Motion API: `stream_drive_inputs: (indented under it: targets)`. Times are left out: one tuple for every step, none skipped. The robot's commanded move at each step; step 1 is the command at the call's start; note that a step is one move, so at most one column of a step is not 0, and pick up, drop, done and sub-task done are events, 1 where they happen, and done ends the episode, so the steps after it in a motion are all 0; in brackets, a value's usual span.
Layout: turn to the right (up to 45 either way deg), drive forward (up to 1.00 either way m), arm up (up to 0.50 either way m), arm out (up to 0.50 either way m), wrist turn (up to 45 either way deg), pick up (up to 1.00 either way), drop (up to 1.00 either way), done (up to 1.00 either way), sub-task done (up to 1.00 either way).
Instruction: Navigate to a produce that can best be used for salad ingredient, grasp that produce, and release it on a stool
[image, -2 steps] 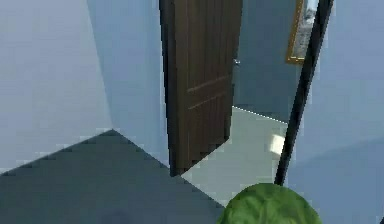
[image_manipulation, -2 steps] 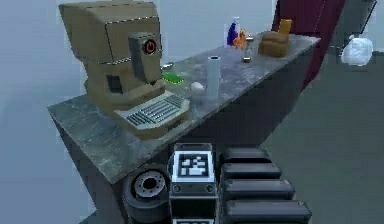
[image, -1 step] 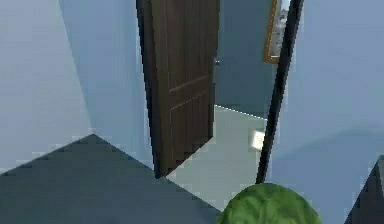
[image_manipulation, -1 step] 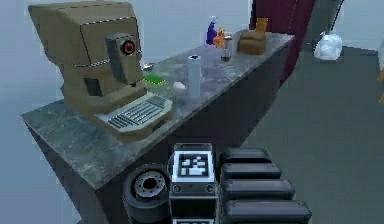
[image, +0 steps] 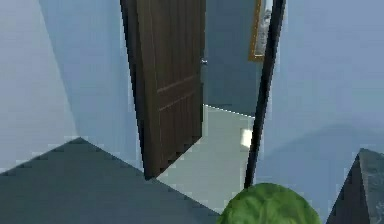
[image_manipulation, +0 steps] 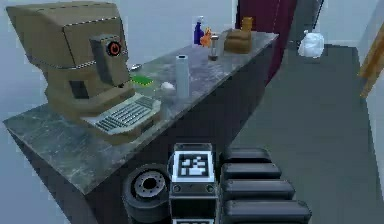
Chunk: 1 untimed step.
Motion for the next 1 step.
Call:
stream_drive_inputs:
  targets:
    - [0.0,0.95,0.0,0.0,0.0,0.0,0.0,0.0,0.0]
